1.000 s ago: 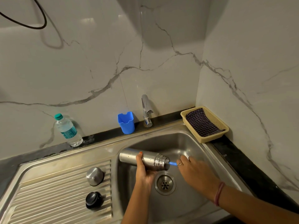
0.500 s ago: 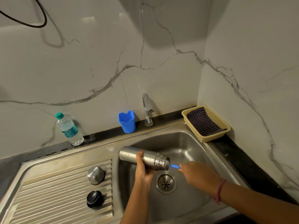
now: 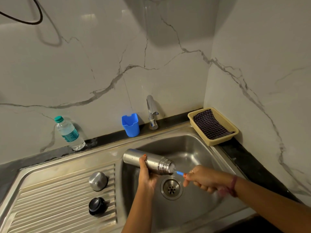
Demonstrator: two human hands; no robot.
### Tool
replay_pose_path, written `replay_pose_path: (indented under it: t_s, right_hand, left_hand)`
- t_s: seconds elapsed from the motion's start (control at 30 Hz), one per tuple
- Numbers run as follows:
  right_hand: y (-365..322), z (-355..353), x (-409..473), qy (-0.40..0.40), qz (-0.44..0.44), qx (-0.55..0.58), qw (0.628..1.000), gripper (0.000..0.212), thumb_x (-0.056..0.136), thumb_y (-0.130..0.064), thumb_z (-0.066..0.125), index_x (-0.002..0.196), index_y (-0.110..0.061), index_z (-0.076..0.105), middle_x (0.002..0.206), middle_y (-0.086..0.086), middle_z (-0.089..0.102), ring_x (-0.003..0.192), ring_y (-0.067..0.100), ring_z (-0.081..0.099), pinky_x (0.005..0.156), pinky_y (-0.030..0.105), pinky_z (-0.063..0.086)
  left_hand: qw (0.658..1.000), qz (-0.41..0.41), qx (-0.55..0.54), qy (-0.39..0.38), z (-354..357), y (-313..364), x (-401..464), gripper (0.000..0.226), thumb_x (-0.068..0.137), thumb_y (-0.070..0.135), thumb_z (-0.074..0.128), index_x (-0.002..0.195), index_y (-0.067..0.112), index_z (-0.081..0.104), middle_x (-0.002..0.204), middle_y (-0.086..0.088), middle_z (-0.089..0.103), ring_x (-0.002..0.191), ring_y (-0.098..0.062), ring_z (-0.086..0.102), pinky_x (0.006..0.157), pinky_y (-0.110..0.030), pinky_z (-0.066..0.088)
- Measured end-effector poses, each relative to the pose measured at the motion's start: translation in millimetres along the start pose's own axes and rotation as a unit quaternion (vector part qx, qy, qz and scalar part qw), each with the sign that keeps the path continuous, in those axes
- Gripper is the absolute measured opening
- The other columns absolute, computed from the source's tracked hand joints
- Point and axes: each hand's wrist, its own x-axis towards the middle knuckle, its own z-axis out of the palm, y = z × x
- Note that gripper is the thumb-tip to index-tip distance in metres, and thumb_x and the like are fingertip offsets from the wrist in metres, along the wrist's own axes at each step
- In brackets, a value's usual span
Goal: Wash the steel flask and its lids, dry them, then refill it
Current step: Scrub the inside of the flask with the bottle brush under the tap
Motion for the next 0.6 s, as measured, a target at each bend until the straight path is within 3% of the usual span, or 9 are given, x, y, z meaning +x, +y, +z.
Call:
replay_pose_path:
  t_s: [0.07,0.13,0.2,0.27,0.33,0.4,0.5,0.53,0.6]
  right_hand:
    - [6.0,-4.3,-4.7,0.110,-0.076,-0.234,0.963,0.032,0.099,-0.039,0.042,0.096,-0.020,0.067,0.072,-0.005,0.057,0.062,0.017,0.056,0.059,0.028,0.046]
    - [10.5,-3.5,-10.5,0.204,-0.137,-0.420,0.873,0.035,0.102,-0.039,0.032,0.111,-0.019,0.059,0.068,-0.008,0.048,0.057,0.008,0.048,0.051,0.019,0.038]
    - [13.1,-0.1,-13.3,0.270,-0.190,-0.502,0.799,0.031,0.102,-0.036,0.035,0.116,-0.020,0.058,0.062,-0.007,0.045,0.045,0.004,0.033,0.041,0.016,0.021]
    - [15.5,4.2,-9.3,0.284,-0.190,-0.542,0.768,0.023,0.097,-0.034,0.050,0.109,-0.022,0.066,0.061,-0.004,0.056,0.040,0.007,0.036,0.039,0.017,0.015]
    - [13.1,9.7,1.0,0.280,-0.187,-0.501,0.798,0.028,0.101,-0.035,0.039,0.110,-0.022,0.062,0.066,-0.002,0.057,0.052,0.011,0.050,0.045,0.021,0.027]
    - [6.9,13.1,10.9,0.228,-0.160,-0.405,0.871,0.032,0.101,-0.037,0.036,0.107,-0.018,0.061,0.064,-0.007,0.046,0.058,0.009,0.046,0.049,0.020,0.029]
    - [-4.6,5.0,18.0,0.074,-0.057,-0.158,0.983,0.027,0.097,-0.034,0.048,0.091,-0.018,0.068,0.055,-0.009,0.041,0.044,0.003,0.035,0.042,0.015,0.027]
    - [-7.4,1.2,14.4,0.015,-0.010,-0.054,0.998,0.028,0.098,-0.033,0.046,0.092,-0.017,0.068,0.054,-0.010,0.039,0.040,0.002,0.030,0.039,0.014,0.026]
    - [-8.0,-8.8,3.9,-0.061,0.052,0.070,0.994,0.030,0.100,-0.032,0.043,0.097,-0.012,0.064,0.053,-0.009,0.034,0.038,0.002,0.025,0.034,0.014,0.023]
  left_hand:
    - [1.000,0.006,-0.011,0.005,0.8,3.1,1.8,0.056,0.085,0.028,0.072,0.130,0.006,0.046,0.119,-0.025,0.061,0.115,-0.041,0.060,0.104,-0.064,0.041]
    - [1.000,0.005,-0.025,0.008,0.6,6.4,3.3,0.055,0.084,0.028,0.073,0.127,0.006,0.047,0.120,-0.025,0.061,0.115,-0.041,0.060,0.104,-0.064,0.042]
    - [1.000,-0.001,-0.026,0.003,1.0,6.0,3.9,0.052,0.084,0.028,0.074,0.123,0.006,0.048,0.121,-0.025,0.061,0.115,-0.041,0.060,0.104,-0.065,0.041]
    - [1.000,-0.007,-0.018,0.005,2.3,1.3,2.3,0.049,0.085,0.028,0.073,0.121,0.006,0.047,0.120,-0.025,0.060,0.115,-0.042,0.060,0.104,-0.065,0.041]
    - [1.000,-0.013,-0.009,0.008,3.5,-4.3,-0.1,0.050,0.086,0.028,0.072,0.123,0.006,0.045,0.119,-0.026,0.060,0.113,-0.042,0.060,0.102,-0.065,0.043]
    - [1.000,-0.017,-0.007,0.005,4.0,-7.8,-2.3,0.051,0.087,0.027,0.071,0.124,0.006,0.044,0.118,-0.026,0.060,0.109,-0.042,0.061,0.098,-0.065,0.045]
    - [1.000,-0.023,-0.013,0.001,3.1,-6.5,-4.0,0.049,0.088,0.028,0.069,0.124,0.005,0.045,0.116,-0.025,0.060,0.106,-0.041,0.061,0.085,-0.066,0.047]
    - [1.000,-0.024,-0.009,-0.002,2.3,-4.6,-3.9,0.048,0.088,0.028,0.068,0.123,0.005,0.046,0.117,-0.025,0.060,0.106,-0.041,0.061,0.081,-0.066,0.047]
    - [1.000,-0.013,0.001,-0.001,0.0,-0.5,-1.5,0.050,0.088,0.029,0.069,0.126,0.005,0.048,0.119,-0.025,0.061,0.111,-0.041,0.061,0.085,-0.068,0.047]
